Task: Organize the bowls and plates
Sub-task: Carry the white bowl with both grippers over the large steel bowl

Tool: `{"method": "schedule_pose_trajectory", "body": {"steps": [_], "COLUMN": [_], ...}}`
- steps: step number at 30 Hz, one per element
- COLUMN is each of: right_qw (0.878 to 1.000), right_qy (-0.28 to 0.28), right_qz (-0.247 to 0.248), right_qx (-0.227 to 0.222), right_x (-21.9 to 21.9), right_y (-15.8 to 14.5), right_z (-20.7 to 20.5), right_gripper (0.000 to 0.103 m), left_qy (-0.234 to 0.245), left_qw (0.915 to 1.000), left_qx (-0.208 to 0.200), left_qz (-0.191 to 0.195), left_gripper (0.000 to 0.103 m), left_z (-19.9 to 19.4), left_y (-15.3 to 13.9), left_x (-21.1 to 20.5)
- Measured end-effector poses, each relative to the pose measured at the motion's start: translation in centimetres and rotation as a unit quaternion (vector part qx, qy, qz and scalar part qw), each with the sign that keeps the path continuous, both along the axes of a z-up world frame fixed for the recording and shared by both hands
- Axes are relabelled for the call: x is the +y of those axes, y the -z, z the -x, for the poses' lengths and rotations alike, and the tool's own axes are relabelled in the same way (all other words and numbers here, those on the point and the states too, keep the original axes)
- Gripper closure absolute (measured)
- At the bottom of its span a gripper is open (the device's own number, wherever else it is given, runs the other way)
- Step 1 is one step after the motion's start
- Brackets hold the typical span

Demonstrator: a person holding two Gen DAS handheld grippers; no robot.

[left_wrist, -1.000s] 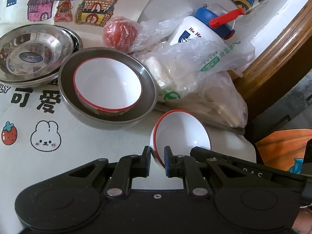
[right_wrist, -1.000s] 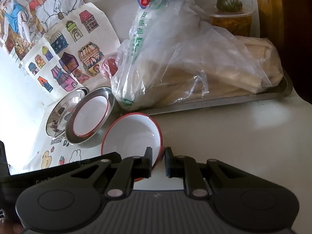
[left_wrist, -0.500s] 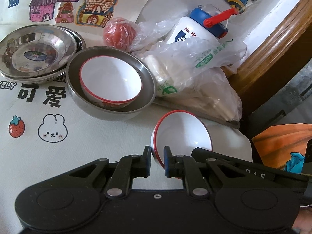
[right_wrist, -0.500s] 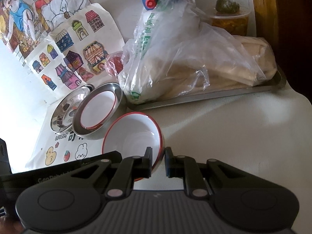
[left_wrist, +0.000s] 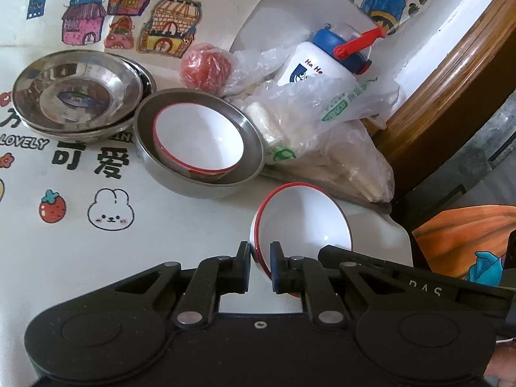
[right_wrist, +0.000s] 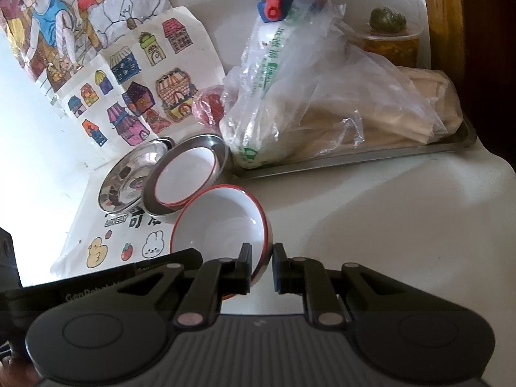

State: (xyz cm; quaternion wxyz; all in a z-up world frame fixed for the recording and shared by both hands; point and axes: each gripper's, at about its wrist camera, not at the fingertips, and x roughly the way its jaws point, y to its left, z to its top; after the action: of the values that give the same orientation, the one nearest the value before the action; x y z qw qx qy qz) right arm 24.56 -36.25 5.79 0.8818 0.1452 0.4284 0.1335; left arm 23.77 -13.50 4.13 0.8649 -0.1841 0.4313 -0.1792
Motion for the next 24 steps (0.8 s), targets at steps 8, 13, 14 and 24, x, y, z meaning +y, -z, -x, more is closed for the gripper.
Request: {"method": "schedule_pose_trajectory", "body": {"steps": [8, 13, 14, 24], "right_qw": [1.0, 1.0, 1.0, 0.999], "right_qy": [-0.005, -0.009, -0.01, -0.026], "right_qz": [0.003, 0.006, 0.006, 0.009], "right_qx": [-0.009, -0.013, -0.014, -0.035], "right_x": [0.9, 1.5, 1.7, 3.7], "right_y": [-0.8, -1.3, -1.4, -3.3], "right_z": [0.8, 1.1, 1.1, 0.1], "right_gripper": [0.089, 0.089, 0.089, 0.088], "left_qy": [-0.002, -0.004, -0.005, -0.021], "left_qw": [0.9999, 0.9999, 0.9998, 0.999], "left_qx": [-0.011, -0.016, -0.017, -0.04], "left_qz": [-0.001, 0.003, 0.005, 0.005], "left_gripper": [0.091, 0.091, 0.091, 0.092], "left_z": [0.9, 1.2, 1.2, 0.6], "left_y": [-0.8, -1.1, -1.2, -3.0], "left_x": [0.9, 1.5, 1.7, 3.5]}}
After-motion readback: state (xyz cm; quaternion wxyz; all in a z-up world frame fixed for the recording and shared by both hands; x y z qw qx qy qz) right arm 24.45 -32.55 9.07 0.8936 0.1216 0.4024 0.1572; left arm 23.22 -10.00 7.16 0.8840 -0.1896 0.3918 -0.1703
